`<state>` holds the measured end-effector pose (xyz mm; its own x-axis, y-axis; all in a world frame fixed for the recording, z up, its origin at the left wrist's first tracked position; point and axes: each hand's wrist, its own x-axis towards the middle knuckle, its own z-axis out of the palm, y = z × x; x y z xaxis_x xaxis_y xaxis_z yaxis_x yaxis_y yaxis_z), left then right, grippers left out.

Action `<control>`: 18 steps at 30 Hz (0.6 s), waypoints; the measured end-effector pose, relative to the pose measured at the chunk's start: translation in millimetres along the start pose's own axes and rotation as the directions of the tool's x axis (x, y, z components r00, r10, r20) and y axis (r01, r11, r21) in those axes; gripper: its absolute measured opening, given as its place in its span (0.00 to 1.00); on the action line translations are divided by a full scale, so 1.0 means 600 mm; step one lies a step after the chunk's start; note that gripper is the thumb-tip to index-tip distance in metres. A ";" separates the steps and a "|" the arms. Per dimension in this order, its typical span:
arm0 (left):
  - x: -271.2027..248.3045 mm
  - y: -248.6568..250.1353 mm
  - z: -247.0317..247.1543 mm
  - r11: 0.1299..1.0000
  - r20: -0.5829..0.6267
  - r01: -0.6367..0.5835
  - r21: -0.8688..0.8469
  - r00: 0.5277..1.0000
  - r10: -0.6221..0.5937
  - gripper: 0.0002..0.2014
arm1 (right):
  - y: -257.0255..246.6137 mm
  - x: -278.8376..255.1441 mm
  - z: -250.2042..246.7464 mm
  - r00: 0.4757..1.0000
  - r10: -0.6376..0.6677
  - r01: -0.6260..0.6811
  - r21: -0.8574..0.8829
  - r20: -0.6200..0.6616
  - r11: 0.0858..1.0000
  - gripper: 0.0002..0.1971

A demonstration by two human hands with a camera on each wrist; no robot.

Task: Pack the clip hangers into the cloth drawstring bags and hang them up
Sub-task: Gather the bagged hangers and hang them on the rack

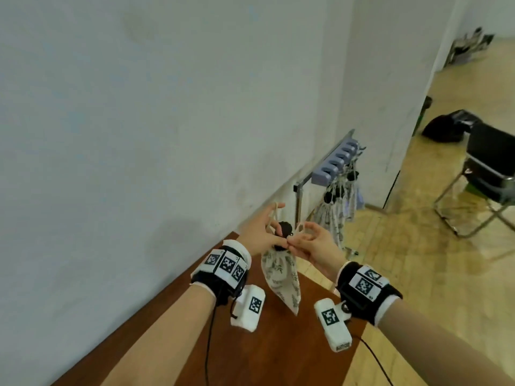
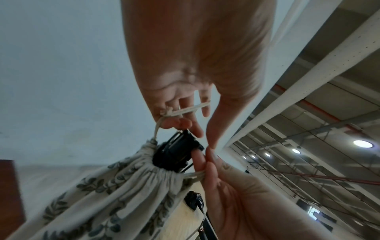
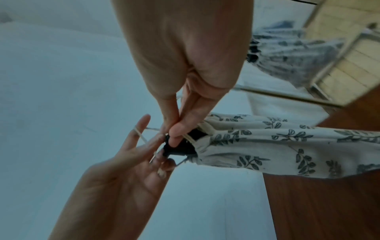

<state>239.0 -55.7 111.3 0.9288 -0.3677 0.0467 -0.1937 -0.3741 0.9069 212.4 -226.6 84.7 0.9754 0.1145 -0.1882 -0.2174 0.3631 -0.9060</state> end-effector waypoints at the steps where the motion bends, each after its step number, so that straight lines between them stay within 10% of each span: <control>1: 0.031 0.020 0.025 1.000 0.006 -0.022 0.009 1.000 0.022 0.41 | -0.023 0.009 -0.030 0.999 -0.045 0.045 -0.034 -0.011 0.998 0.24; 18: 0.540 0.182 0.452 0.994 0.158 -0.003 0.113 0.987 -0.015 0.48 | -0.337 0.212 -0.557 0.954 -0.296 0.221 -0.579 -0.037 0.785 0.12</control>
<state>433.2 -446.4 111.8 0.8701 -0.4917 -0.0336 -0.2308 -0.4666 0.8538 392.6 -594.5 117.6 0.9967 -0.0329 0.0745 0.0652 -0.2247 -0.9722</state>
